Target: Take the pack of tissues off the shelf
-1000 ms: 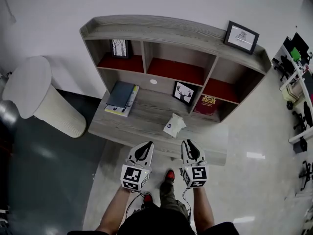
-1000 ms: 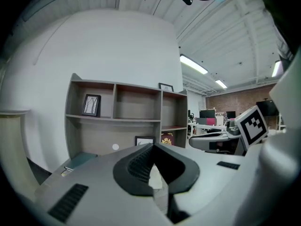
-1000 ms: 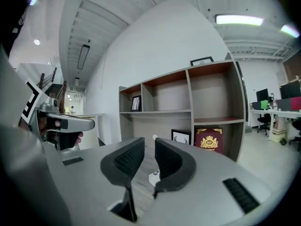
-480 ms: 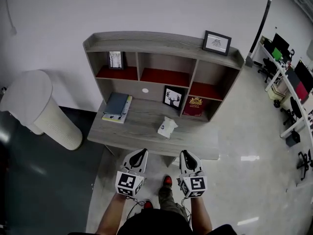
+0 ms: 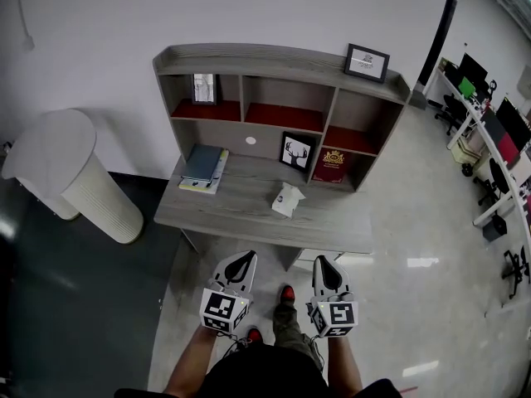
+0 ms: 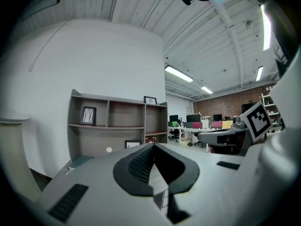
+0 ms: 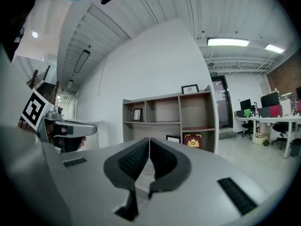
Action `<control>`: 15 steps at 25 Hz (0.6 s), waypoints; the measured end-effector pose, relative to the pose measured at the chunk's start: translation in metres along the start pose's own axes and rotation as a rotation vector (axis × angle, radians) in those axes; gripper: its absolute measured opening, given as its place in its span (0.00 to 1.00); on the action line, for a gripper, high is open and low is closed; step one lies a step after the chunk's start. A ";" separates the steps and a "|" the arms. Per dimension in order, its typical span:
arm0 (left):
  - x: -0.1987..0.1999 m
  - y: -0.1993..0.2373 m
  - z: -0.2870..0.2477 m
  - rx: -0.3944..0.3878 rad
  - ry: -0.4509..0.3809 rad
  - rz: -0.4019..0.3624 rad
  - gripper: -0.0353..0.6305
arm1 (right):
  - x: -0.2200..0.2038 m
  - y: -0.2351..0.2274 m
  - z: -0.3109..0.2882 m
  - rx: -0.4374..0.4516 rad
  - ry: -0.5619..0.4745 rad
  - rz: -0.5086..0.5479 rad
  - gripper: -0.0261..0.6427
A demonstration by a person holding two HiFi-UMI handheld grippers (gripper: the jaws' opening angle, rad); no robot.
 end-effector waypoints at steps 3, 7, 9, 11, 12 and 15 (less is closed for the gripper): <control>-0.002 0.000 0.009 0.001 0.001 0.003 0.06 | -0.002 0.006 0.007 0.000 0.000 0.014 0.09; -0.001 0.002 0.015 0.001 -0.004 -0.002 0.06 | 0.000 0.013 0.009 0.000 -0.002 0.033 0.09; 0.001 0.004 0.016 0.002 -0.008 -0.004 0.06 | 0.001 0.015 0.008 -0.001 0.000 0.039 0.09; 0.002 0.005 0.017 0.003 -0.009 -0.004 0.06 | 0.003 0.016 0.008 -0.001 -0.001 0.039 0.09; 0.002 0.006 0.018 0.003 -0.008 -0.005 0.06 | 0.004 0.017 0.008 0.000 -0.003 0.041 0.09; 0.003 0.008 0.018 0.005 -0.011 -0.003 0.06 | 0.004 0.019 0.007 0.001 -0.008 0.049 0.09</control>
Point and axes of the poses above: the fingertips, and each gripper's own axes: z backward along the fingers, y to its left, x out of its top, the point moved 10 cm from there along z, backward along the fingers, and after that the axes turned 2 degrees about -x, right-handed, at the moved point
